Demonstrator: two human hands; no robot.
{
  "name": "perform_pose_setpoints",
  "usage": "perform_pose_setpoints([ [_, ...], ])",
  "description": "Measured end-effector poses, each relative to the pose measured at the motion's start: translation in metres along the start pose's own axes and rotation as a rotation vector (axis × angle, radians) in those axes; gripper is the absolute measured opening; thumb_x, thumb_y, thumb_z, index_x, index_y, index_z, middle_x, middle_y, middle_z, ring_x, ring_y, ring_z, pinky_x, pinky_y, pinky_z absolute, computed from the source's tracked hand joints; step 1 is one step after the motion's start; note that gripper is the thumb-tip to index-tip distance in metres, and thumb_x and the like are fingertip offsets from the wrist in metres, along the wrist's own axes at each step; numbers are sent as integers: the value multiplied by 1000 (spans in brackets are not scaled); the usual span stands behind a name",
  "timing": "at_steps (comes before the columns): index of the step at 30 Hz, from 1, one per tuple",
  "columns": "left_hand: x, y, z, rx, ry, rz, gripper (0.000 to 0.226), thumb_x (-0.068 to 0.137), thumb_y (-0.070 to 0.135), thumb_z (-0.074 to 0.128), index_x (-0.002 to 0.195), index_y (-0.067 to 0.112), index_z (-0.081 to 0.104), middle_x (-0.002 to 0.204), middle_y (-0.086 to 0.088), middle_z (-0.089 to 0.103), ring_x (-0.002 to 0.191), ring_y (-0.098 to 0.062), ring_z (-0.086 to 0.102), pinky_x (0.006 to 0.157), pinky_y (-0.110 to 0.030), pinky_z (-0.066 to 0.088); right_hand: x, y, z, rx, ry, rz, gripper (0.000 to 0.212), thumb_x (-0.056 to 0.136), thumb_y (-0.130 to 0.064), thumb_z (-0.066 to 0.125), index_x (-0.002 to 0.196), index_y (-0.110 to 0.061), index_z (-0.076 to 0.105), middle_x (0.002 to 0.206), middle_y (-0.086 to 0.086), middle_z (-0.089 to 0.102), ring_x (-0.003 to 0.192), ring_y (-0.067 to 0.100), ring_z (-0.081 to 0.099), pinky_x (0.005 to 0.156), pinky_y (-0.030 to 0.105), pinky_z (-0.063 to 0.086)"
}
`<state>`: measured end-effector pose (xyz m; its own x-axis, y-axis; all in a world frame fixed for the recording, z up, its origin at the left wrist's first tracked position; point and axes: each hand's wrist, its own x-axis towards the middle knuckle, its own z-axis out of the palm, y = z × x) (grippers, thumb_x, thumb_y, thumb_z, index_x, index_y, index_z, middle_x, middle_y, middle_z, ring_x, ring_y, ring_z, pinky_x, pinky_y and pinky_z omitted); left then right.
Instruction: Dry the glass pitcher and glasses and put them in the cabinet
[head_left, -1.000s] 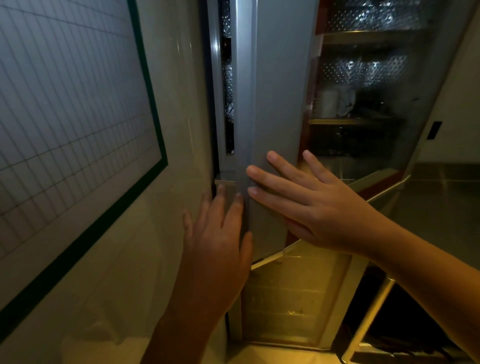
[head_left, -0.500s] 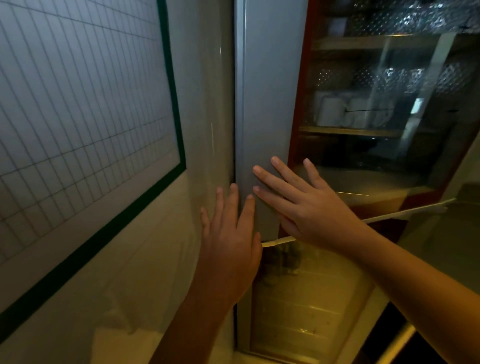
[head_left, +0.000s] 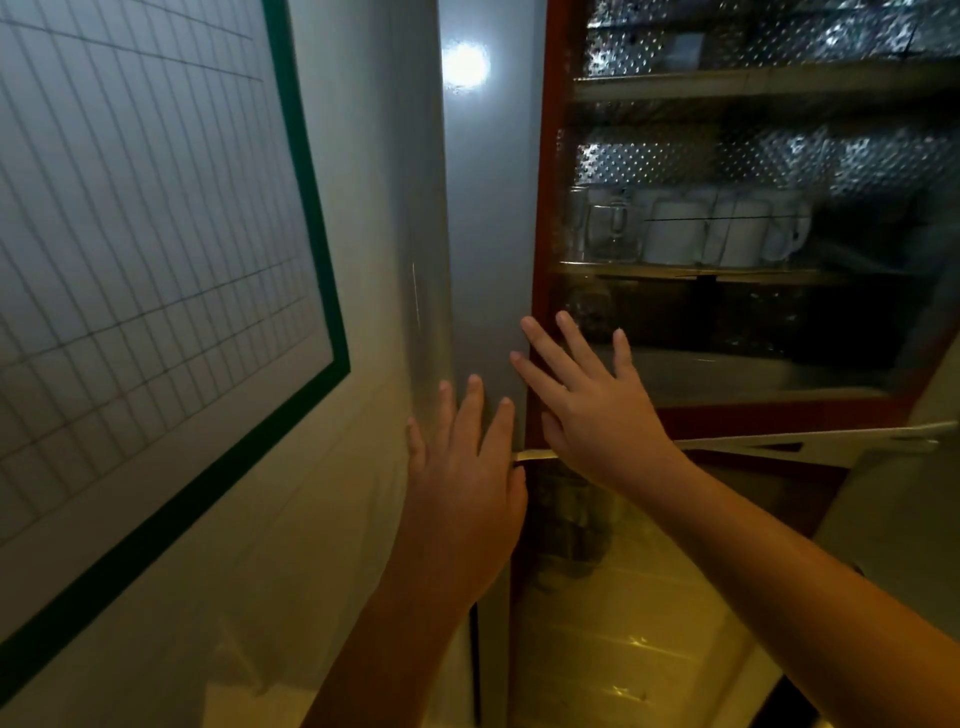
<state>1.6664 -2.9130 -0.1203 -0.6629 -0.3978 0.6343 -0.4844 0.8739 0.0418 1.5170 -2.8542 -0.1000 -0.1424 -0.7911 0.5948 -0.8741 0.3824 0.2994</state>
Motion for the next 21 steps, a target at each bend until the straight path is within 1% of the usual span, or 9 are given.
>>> perform_pose_setpoints([
  [3, 8, -1, 5, -32, -6, 8, 52, 72, 29, 59, 120, 8, 58, 129, -20, 54, 120, -39, 47, 87, -56, 25, 6, 7, 14, -9, -128, 109, 70, 90, -28, 53, 147, -26, 14, 150, -2, -16, 140, 25, -13, 103, 57, -5],
  [5, 14, 1, 10, -71, -6, 12, 50, 76, 28, 57, 122, 9, 57, 131, -19, 52, 123, -38, 42, 89, -55, 23, 11, 13, 23, -6, -220, 178, 68, 94, -32, 43, 147, -28, 0, 146, -5, -30, 138, 24, -23, 106, 56, -9],
  [8, 25, 5, 10, -70, -75, 38, 53, 76, 31, 48, 124, 10, 56, 135, -19, 48, 126, -38, 41, 92, -54, 20, 19, 18, 37, 43, -266, 281, 69, 94, -35, 43, 148, -24, 1, 152, -1, -24, 140, 24, -19, 109, 55, -4],
  [10, 31, 7, 13, -172, -85, 33, 63, 81, 35, 33, 141, 15, 34, 152, -12, 20, 138, -26, 4, 101, -48, -1, 26, 21, 45, 116, -312, 357, 70, 95, -35, 44, 148, -18, 1, 153, 3, -21, 141, 22, -15, 112, 51, -2],
  [11, 32, 6, 17, -224, -88, 34, 65, 82, 37, 26, 145, 18, 25, 155, -8, 8, 137, -20, -9, 102, -43, -10, 31, 23, 48, 148, -331, 390, 72, 95, -35, 44, 148, -15, 0, 154, 4, -20, 142, 22, -13, 112, 49, -1],
  [12, 33, 5, 18, -264, -97, 28, 65, 83, 37, 25, 145, 19, 23, 155, -6, 6, 138, -19, -11, 101, -41, -14, 35, 25, 52, 175, -351, 421, 73, 94, -35, 45, 148, -13, 0, 154, 5, -19, 142, 21, -12, 113, 48, 0],
  [15, 35, 1, 25, -312, -52, 13, 59, 83, 32, 38, 139, 12, 39, 151, -13, 23, 140, -33, 14, 101, -47, -5, 46, 33, 65, 235, -388, 475, 77, 93, -35, 48, 148, -10, 0, 154, 8, -18, 142, 22, -9, 113, 46, 0],
  [18, 36, -3, 32, -301, -57, -16, 59, 83, 32, 38, 139, 12, 39, 151, -12, 23, 139, -35, 16, 101, -47, -4, 52, 29, 72, 228, -380, 505, 81, 92, -37, 50, 147, -8, -1, 153, 12, -19, 142, 26, -9, 114, 44, 1],
  [21, 36, -3, 34, -287, -57, -17, 55, 81, 27, 46, 132, 8, 47, 144, -18, 35, 134, -40, 27, 98, -53, 4, 52, 25, 77, 171, -365, 495, 82, 91, -42, 49, 147, -8, 0, 153, 15, -19, 142, 29, -10, 114, 45, 2],
])
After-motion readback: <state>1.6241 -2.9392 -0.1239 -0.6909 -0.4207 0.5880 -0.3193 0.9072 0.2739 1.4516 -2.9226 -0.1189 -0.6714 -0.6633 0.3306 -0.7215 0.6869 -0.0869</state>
